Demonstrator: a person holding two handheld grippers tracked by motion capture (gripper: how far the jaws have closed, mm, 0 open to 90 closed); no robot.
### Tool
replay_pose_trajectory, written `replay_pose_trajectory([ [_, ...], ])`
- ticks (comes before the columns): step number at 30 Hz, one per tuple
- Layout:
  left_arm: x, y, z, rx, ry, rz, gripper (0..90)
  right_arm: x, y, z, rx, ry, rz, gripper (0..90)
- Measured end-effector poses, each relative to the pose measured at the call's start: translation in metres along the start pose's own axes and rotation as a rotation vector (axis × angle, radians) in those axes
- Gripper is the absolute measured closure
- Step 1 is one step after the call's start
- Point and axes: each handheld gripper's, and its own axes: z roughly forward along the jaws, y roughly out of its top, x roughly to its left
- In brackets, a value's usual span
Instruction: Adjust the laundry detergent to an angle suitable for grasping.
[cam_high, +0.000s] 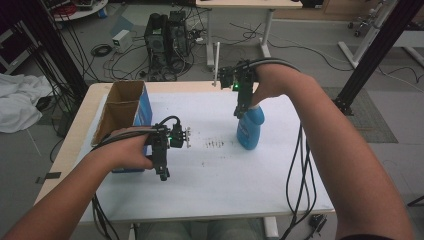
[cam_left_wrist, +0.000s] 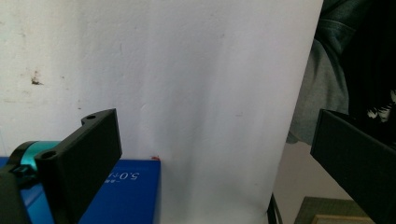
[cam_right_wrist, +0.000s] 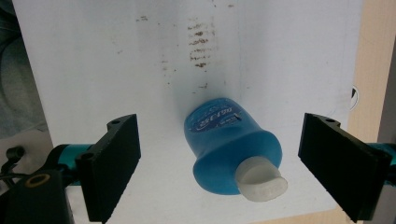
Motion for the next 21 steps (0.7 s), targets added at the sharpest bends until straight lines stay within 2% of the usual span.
replay_pose_trajectory([
  [2, 0.0004, -0.0001, -0.0010, -0.002, -0.001, -0.007, 1.7, 0.0005, -0.0012, 0.0000, 0.004, -0.004, 0.015, 11.9],
  [6, 0.0005, -0.0008, 0.0003, 0.001, 0.003, -0.005, 1.7, -0.0002, -0.0019, -0.0002, 0.004, -0.004, 0.006, 11.9],
  [7, 0.0008, -0.0011, 0.0002, -0.002, 0.001, -0.003, 1.7, 0.0011, -0.0022, -0.0010, -0.005, 0.003, 0.029, 11.9],
  [9, 0.0014, -0.0019, -0.0018, 0.000, 0.000, -0.014, 1.7, -0.0003, -0.0028, -0.0013, 0.000, -0.004, 0.011, 11.9],
  [10, 0.0017, -0.0024, -0.0023, -0.001, 0.005, -0.012, 1.7, 0.0009, -0.0026, -0.0013, 0.001, -0.006, 0.034, 11.9],
  [13, 0.0022, -0.0039, -0.0037, -0.011, 0.000, -0.011, 1.7, -0.0006, -0.0034, 0.0000, 0.003, -0.004, 0.017, 11.9],
  [14, 0.0023, -0.0041, -0.0041, -0.008, 0.000, -0.010, 1.7, 0.0015, -0.0026, 0.0009, -0.003, -0.001, 0.048, 11.9],
  [18, 0.0014, -0.0043, -0.0045, -0.003, 0.008, -0.014, 1.7, -0.0013, -0.0015, -0.0001, 0.026, -0.005, 0.015, 11.9],
  [19, 0.0006, -0.0046, -0.0050, -0.011, 0.010, -0.015, 1.7, -0.0016, -0.0010, 0.0007, 0.019, -0.006, 0.008, 11.9],
  [20, 0.0001, -0.0048, -0.0046, -0.012, -0.014, -0.012, 1.7, 0.0011, 0.0005, 0.0018, 0.007, -0.002, 0.043, 11.9],
  [21, -0.0010, -0.0051, -0.0038, -0.016, -0.023, -0.011, 1.7, 0.0007, 0.0017, 0.0030, -0.002, 0.002, 0.025, 11.9],
])
